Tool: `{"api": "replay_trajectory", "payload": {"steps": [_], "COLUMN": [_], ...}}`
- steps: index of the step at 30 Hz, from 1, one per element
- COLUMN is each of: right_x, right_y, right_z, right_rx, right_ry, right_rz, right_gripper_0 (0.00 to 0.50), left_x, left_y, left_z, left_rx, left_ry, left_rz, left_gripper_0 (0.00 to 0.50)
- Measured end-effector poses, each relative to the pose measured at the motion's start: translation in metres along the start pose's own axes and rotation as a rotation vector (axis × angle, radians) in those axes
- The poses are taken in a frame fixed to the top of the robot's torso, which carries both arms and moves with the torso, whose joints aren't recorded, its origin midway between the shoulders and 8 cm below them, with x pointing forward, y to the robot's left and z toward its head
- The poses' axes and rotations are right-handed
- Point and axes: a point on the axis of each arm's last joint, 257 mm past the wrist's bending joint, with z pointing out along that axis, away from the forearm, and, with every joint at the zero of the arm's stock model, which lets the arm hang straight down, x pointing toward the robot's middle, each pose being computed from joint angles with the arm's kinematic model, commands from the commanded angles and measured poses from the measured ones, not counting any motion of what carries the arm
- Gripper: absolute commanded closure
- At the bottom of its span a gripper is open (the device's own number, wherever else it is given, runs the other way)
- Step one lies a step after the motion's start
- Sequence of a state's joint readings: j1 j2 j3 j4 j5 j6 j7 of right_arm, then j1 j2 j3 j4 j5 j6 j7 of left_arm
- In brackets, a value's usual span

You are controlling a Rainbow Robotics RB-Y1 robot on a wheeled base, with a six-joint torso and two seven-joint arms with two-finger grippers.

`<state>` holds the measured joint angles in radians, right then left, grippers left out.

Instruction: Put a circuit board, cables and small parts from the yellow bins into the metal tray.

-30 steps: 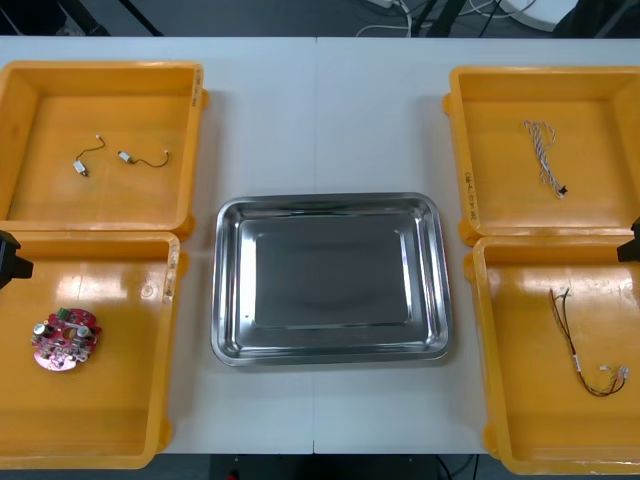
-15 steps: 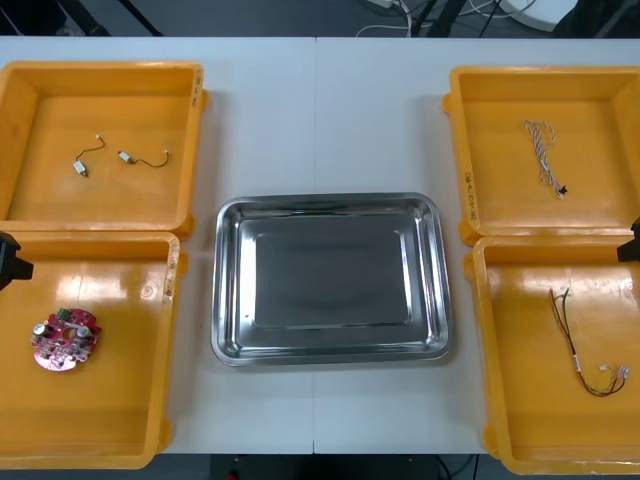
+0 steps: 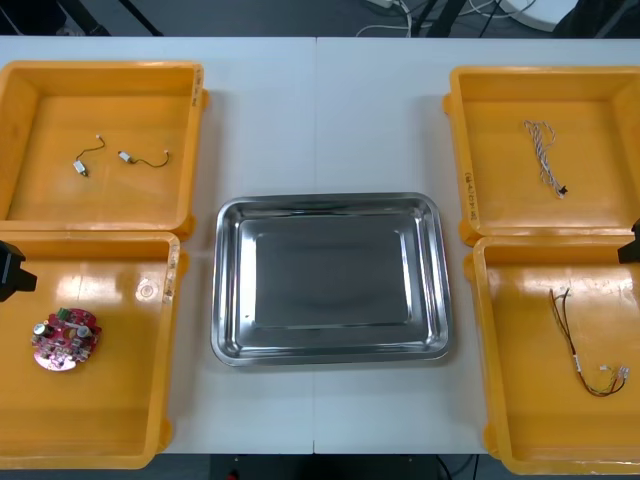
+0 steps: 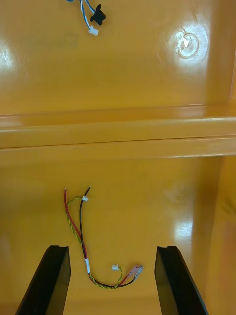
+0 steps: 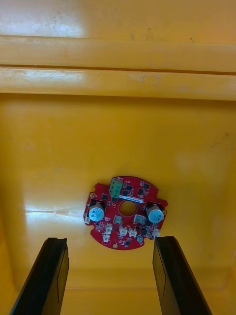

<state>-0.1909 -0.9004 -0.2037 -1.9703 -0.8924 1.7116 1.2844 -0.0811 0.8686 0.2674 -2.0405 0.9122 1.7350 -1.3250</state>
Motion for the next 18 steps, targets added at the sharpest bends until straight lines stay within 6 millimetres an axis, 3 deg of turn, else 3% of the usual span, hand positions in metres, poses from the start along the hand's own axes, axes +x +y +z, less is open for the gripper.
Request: {"api": "replay_trajectory", "payload": {"steps": [7,18], "right_x": [0.003,0.029], "right_y": [0.000,0.000], "right_z": [0.001,0.014], "right_rx": [-0.001,-0.007], "right_ry": [0.007,0.018], "right_rz": [-0.001,-0.005], "right_gripper_0": [0.000,0.000], "left_x": [0.002,0.011], "left_y": [-0.003,-0.003], "left_z": [0.001,0.008], "left_rx": [0.008,-0.012], "left_ry": [0.010,0.052], "left_rz": [0.008,0.059], "left_gripper_0": [0.000,0.000]}}
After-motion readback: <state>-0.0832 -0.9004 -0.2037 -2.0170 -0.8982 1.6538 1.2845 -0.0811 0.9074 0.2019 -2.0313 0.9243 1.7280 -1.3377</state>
